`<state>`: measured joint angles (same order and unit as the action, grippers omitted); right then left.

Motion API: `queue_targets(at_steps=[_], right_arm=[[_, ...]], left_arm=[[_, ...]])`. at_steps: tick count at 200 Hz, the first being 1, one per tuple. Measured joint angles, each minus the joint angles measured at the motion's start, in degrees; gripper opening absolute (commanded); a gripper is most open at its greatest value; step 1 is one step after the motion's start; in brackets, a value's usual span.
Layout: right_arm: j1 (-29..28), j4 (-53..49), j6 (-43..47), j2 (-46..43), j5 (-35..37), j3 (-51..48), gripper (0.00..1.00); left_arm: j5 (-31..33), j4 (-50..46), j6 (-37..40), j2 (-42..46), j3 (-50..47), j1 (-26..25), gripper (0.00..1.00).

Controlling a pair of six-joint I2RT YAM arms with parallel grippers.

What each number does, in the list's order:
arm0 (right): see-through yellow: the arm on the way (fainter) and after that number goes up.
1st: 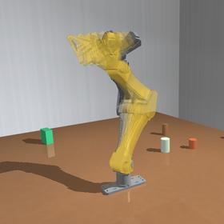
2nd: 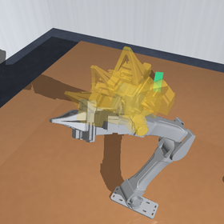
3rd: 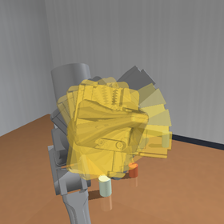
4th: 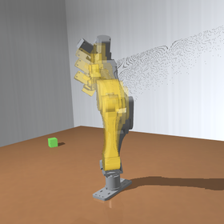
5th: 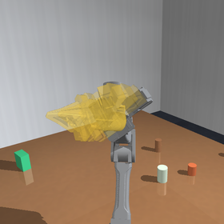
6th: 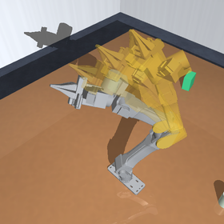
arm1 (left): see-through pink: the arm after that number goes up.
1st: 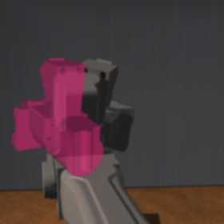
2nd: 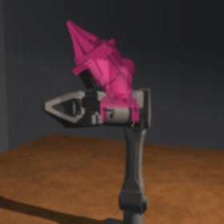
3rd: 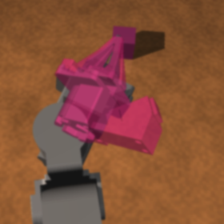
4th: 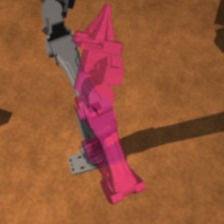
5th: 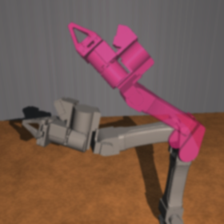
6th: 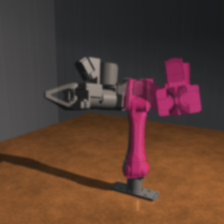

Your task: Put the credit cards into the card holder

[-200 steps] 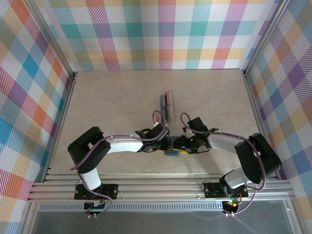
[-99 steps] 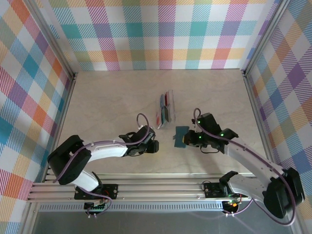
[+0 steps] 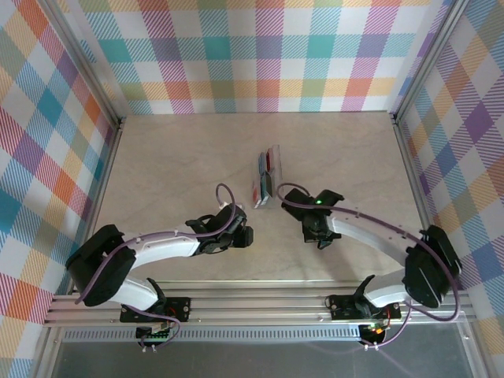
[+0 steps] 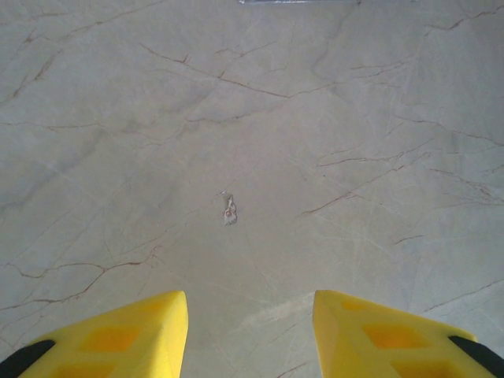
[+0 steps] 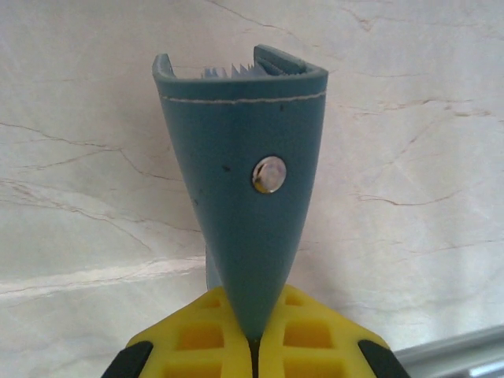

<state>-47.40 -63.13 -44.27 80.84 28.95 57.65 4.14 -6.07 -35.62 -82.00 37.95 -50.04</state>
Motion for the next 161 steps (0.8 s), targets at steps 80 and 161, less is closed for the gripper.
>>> queue_targets(at_steps=[80, 161], right_arm=[[-9.11, 6.19, -1.11, 24.28, -3.69, 11.19, 0.54], [-1.44, 18.78, 9.18, 3.63, -15.98, 8.52, 0.60]], left_arm=[[-0.44, 0.09, -2.49, 4.07, -2.43, 2.23, 0.49], [-4.55, 0.50, -2.36, 4.96, -3.17, 2.99, 0.62]])
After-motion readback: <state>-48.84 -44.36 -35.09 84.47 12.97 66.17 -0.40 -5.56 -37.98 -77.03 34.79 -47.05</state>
